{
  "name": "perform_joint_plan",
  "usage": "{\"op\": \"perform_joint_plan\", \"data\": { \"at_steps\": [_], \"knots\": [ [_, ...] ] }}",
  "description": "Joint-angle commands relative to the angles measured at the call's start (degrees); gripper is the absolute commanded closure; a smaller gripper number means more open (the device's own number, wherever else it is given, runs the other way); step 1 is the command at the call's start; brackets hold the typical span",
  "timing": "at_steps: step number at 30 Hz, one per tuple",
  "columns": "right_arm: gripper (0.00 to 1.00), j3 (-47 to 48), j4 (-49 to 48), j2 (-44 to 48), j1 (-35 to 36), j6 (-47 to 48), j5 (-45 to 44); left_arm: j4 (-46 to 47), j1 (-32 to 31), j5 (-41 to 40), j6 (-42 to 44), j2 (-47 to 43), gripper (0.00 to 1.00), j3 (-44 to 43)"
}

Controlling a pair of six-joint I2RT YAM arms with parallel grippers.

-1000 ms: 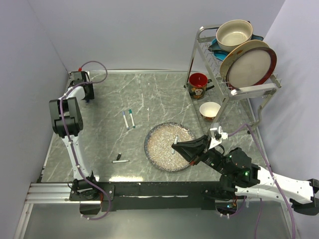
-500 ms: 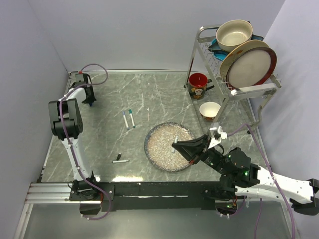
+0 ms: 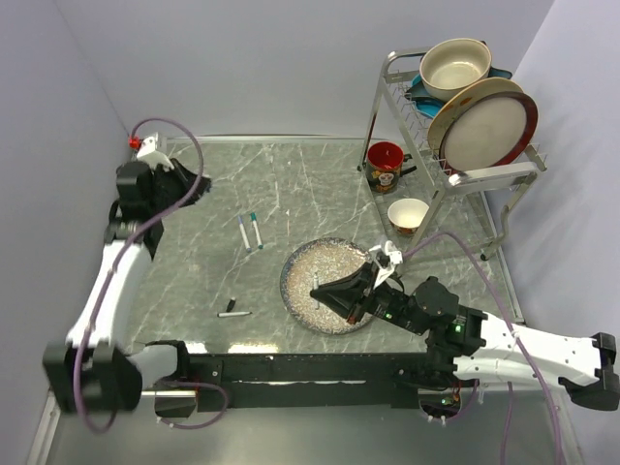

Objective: Insert the pens into the pen caps

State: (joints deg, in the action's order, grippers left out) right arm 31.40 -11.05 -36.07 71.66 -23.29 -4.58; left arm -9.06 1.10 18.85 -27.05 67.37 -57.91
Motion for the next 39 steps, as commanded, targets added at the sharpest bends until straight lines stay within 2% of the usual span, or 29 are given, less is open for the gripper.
{"op": "perform_joint_plan", "data": {
  "at_steps": [1, 7, 11, 12, 19, 22, 29, 39],
  "knots": [
    [1.00, 1.2, -8.8, -5.1, 0.3, -2.6, 4.4, 16.6, -6.2, 18.9, -12.0, -10.0, 0.99, 10.7],
    [1.00, 2.3, -16.3, -14.9, 0.3, -5.8, 7.1, 39.9, -17.5, 17.5, -25.6, -24.5, 0.99, 25.6],
    [1.00, 2.9, -19.5, -19.0, 0.4, -7.4, 6.5, 46.2, -23.1, 13.2, -31.0, -29.7, 0.99, 31.4],
    [1.00, 3.0, -20.8, -19.7, 0.4, -7.6, 6.3, 49.6, -23.9, 12.7, -31.9, -31.1, 0.99, 33.7],
    [1.00, 4.9, -24.6, -24.8, 0.3, -9.8, 6.7, 56.9, -27.4, 7.7, -36.8, -36.3, 0.99, 40.6],
    [1.00, 5.8, -25.4, -26.2, 0.3, -10.3, 6.8, 58.0, -28.5, 6.3, -37.0, -39.3, 0.99, 42.7],
    [1.00, 7.4, -26.2, -27.7, 0.3, -10.8, 6.7, 51.8, -28.8, 4.0, -34.7, -45.4, 0.99, 42.4],
    [1.00, 10.4, -26.7, -31.2, 0.3, -11.3, 8.3, 52.0, -28.8, 5.0, -35.6, -46.0, 0.99, 43.5]
  ]
}}
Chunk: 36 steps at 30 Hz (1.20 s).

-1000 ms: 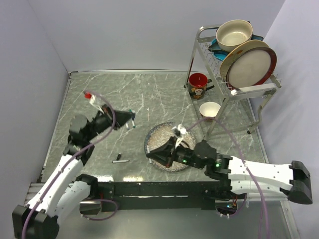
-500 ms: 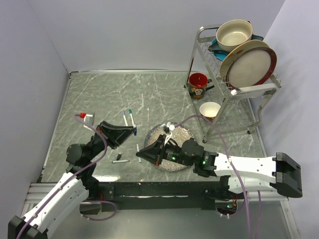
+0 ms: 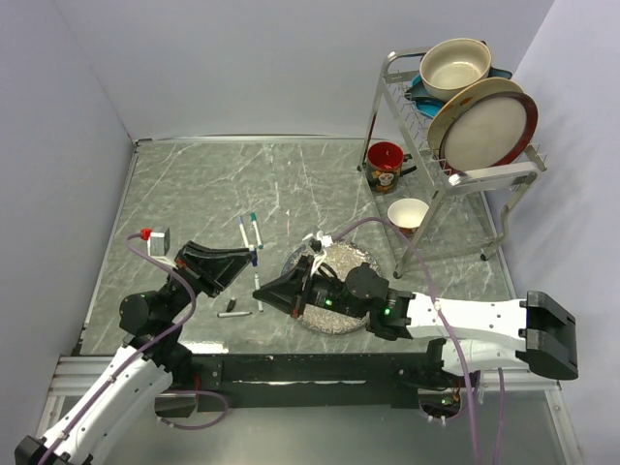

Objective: Insert the pens into the pen caps

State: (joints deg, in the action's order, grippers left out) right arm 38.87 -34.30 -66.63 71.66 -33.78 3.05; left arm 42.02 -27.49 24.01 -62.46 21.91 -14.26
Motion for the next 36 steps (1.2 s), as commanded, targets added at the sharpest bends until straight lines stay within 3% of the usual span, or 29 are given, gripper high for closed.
{"op": "perform_joint_plan", "data": {
  "at_steps": [1, 11, 36],
  "knots": [
    [1.00, 3.1, -3.7, -0.8, 0.3, -0.8, 0.7, 0.6, -0.2, -0.2, 0.2, -0.7, 0.99, -0.2],
    [1.00, 3.3, -4.6, -1.6, 0.3, -1.3, 0.8, -5.3, -0.2, -0.9, 2.8, -3.7, 0.99, -1.5],
    [1.00, 3.4, -4.5, -2.4, 0.3, -1.4, 0.5, -9.4, -0.2, -1.9, 1.5, -4.1, 0.99, -4.0]
  ]
}}
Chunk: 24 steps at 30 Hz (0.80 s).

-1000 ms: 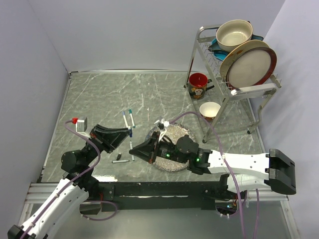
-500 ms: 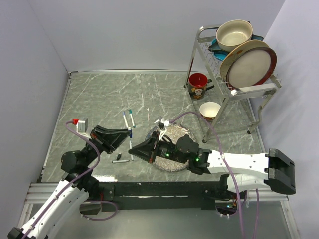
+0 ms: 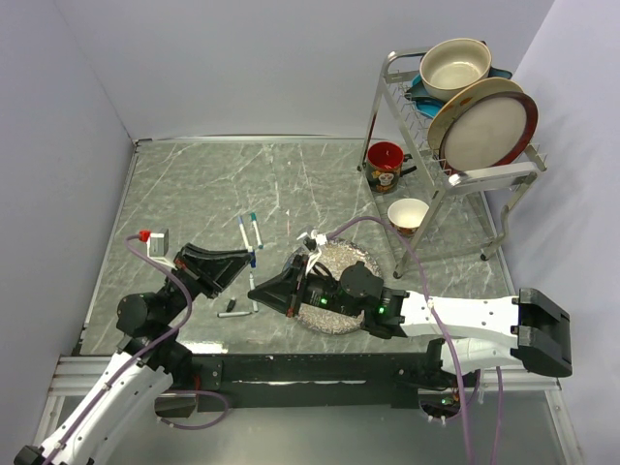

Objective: Insert the pens into the pen caps

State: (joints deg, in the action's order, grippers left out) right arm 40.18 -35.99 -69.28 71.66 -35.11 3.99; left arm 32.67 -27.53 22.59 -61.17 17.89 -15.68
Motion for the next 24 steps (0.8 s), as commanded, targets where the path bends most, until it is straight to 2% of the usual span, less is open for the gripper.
{"op": "perform_joint_plan", "data": {
  "at_steps": [1, 24],
  "knots": [
    [1.00, 2.0, -2.8, 0.4, 0.3, 0.0, -0.6, -0.1, -0.2, -0.6, 0.2, -0.5, 0.99, -2.5],
    [1.00, 1.7, -2.5, 0.6, 0.1, -0.3, -1.4, -4.3, -0.2, -0.9, 0.4, -3.7, 0.99, -3.0]
  ]
}}
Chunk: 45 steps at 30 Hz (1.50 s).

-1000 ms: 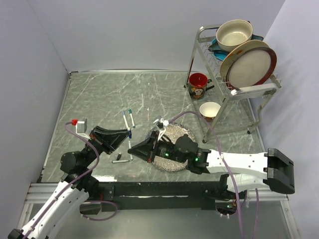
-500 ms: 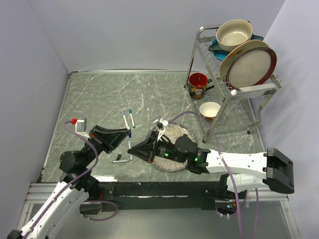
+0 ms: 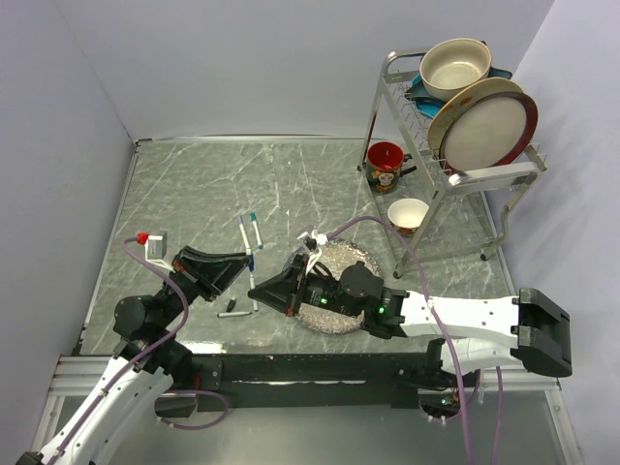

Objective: Insert the pens into the pen caps

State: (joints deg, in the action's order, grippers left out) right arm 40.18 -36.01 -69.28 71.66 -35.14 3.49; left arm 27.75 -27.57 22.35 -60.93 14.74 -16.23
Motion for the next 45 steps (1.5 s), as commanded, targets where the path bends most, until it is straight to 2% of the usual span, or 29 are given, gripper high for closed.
{"op": "perform_joint_plan", "data": {
  "at_steps": [1, 22, 28, 45],
  "knots": [
    [1.00, 1.8, -2.5, 0.6, 0.1, -0.4, -0.9, 0.8, -0.1, -0.5, 0.1, -0.5, 0.99, -2.4],
    [1.00, 1.9, -2.5, 0.8, -0.3, -0.5, -1.9, -2.2, -0.1, 0.0, 0.4, -3.0, 0.99, -2.1],
    [1.00, 2.9, -2.2, 1.3, -0.4, -0.9, -1.8, 0.0, -0.1, 0.7, -0.4, -2.8, 0.99, 0.1],
    [1.00, 5.3, 0.1, 2.0, -2.7, -0.8, -3.0, -1.6, -0.1, 5.2, 1.1, -4.6, 0.99, 2.0]
  ]
}}
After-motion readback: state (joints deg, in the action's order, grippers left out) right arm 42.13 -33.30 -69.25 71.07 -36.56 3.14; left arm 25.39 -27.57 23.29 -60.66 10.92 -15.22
